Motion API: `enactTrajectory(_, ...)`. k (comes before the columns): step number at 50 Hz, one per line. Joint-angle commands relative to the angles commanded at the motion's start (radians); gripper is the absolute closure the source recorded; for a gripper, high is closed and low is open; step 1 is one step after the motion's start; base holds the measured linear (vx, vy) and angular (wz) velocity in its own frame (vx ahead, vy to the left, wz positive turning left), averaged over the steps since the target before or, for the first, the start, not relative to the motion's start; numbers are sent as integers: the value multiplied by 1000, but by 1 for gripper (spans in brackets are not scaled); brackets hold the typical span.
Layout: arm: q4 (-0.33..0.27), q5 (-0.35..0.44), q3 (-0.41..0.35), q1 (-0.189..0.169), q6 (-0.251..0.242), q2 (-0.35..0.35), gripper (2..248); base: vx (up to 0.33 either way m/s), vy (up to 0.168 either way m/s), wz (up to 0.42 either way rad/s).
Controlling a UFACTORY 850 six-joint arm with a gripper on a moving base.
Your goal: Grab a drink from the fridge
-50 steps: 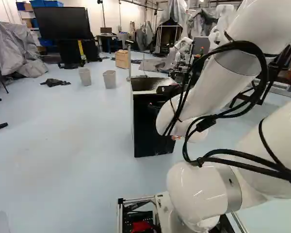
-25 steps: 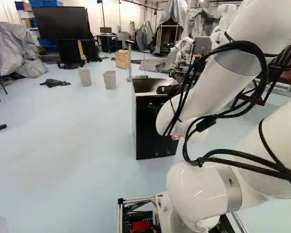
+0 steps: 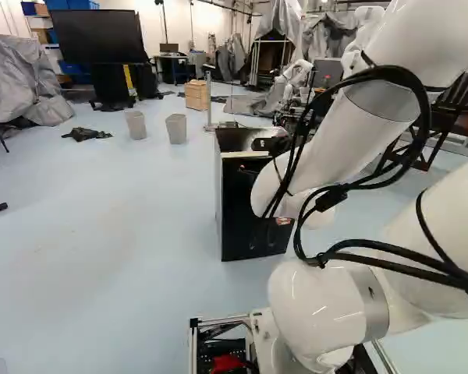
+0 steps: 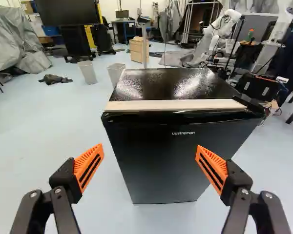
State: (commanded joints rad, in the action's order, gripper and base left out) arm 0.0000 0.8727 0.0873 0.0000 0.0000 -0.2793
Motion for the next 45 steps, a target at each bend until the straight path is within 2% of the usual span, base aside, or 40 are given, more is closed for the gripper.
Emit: enactTrajectory(45, 0, 0, 0, 0, 0, 0, 3, 21, 47, -17)
